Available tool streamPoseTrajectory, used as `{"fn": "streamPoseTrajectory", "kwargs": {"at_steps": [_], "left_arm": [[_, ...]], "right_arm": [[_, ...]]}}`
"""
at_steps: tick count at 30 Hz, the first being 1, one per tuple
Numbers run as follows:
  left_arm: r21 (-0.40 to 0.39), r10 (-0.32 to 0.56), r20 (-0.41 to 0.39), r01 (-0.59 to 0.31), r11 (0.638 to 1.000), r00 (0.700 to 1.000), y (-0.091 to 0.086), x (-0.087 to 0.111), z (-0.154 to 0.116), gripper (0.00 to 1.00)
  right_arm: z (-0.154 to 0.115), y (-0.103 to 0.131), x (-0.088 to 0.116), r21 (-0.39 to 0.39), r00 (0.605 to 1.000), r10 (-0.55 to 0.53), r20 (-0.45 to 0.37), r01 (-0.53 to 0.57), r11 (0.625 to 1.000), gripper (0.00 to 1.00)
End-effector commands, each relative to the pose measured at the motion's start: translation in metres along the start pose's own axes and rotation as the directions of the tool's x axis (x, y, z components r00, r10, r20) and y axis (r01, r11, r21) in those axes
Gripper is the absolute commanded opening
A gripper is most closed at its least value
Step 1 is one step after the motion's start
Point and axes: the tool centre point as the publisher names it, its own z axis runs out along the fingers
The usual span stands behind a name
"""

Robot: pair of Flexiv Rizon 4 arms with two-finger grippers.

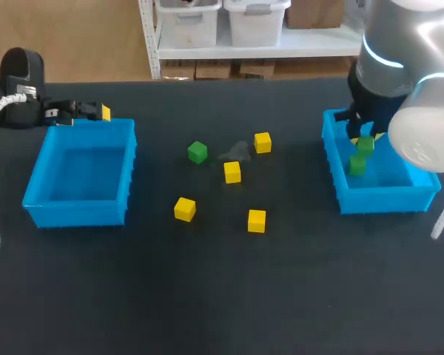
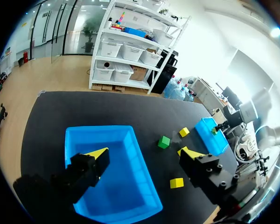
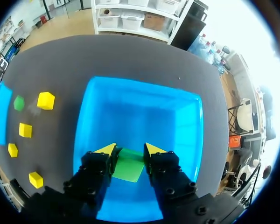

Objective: Put the green cubes in the right bin and the yellow cubes in the left bin.

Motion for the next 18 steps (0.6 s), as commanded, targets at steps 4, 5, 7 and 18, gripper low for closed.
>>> {"fn": "streamPoseTrajectory", "kwargs": {"at_steps": [4,5,7,18], "left_arm": [[0.000,0.000,0.000,0.000,1.000,1.000,0.000,0.000,0.000,1.00],[0.000,0.000,0.000,0.000,1.000,1.000,0.000,0.000,0.000,1.00],[0.000,0.000,0.000,0.000,1.000,1.000,0.000,0.000,0.000,1.00],[0.000,0.000,0.000,0.000,1.000,1.000,0.000,0.000,0.000,1.00]], "right_arm": [[0.008,-0.004,-0.024,0.012,1.000,0.025,0.004,-0.025,1.000,0.00],[0.008,-0.005,-0.026,0.011,1.000,0.025,0.004,-0.026,1.000,0.00],[0.009,-0.004,-0.029,0.011,1.000,0.021,0.003,-0.021,1.000,0.00],[0.000,0.007,-0.033,-0.015,0.999,-0.010,0.031,0.010,1.000,1.00]]}}
